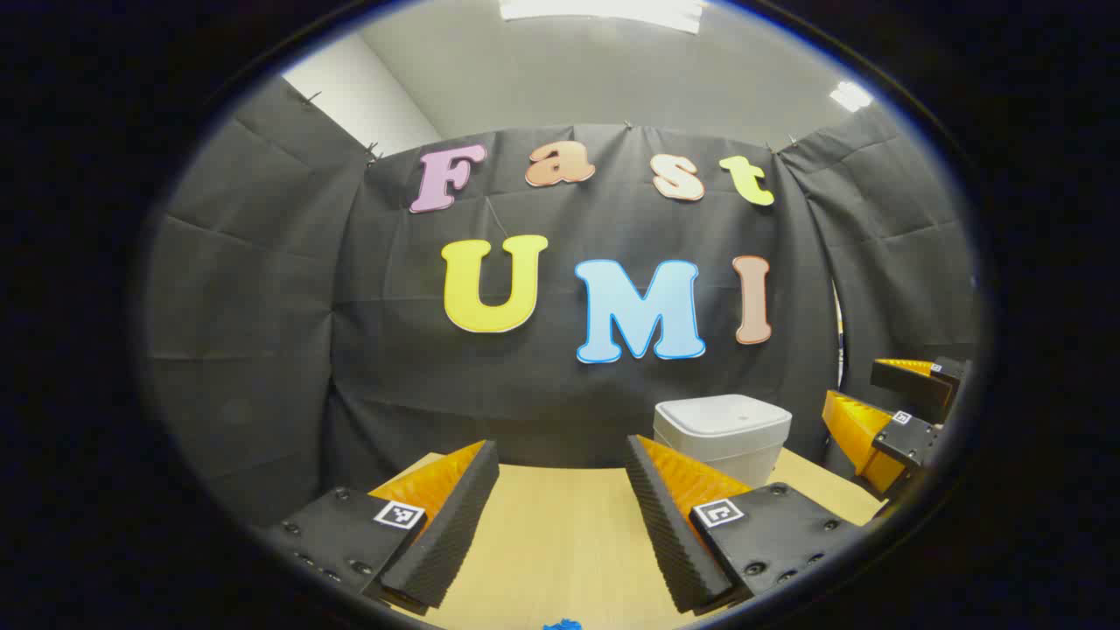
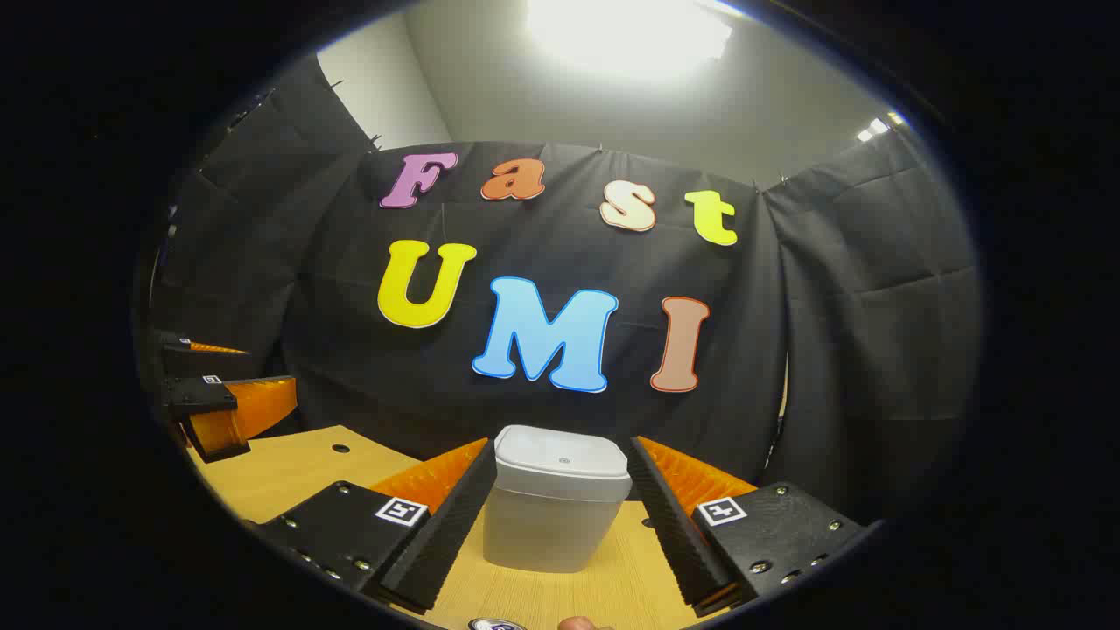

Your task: Press the lid of the desktop garbage bin to open it, pick up the crumpled paper on the desktop and throw it into the bin, then pick up the pop can on the desktop and drop it into the bin, and finally close the garbage bin lid.

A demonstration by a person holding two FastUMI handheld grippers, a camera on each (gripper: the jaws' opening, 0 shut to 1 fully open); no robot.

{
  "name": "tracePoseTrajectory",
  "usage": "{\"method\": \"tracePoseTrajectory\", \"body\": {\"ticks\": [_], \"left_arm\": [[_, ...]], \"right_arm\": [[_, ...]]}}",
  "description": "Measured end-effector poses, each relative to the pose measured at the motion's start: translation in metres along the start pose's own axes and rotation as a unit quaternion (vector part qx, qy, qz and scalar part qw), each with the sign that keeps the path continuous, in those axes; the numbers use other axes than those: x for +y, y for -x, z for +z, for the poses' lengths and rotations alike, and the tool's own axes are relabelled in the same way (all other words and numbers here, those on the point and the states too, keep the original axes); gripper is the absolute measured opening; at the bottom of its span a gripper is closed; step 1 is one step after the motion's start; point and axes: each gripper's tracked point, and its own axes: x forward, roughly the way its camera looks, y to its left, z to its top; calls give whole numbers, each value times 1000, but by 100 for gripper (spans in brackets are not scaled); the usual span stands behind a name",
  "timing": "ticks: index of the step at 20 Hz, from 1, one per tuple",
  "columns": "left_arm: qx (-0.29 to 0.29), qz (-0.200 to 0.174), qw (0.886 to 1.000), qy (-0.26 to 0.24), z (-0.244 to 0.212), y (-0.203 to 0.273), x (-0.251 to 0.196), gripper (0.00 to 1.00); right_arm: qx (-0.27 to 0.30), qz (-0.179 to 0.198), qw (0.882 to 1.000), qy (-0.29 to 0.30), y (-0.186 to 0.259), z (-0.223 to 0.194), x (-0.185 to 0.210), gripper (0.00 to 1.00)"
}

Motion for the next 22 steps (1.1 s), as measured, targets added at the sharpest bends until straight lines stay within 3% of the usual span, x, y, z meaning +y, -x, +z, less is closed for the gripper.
{"method": "tracePoseTrajectory", "body": {"ticks": [12, 22], "left_arm": [[15, -5, 1000, 1, -11, -10, 3, 94], [12, -15, 1000, 0, -7, -8, -5, 94]], "right_arm": [[26, 17, 999, -7, -3, -6, 2, 96], [34, 9, 999, -9, -8, -10, -2, 77]]}}
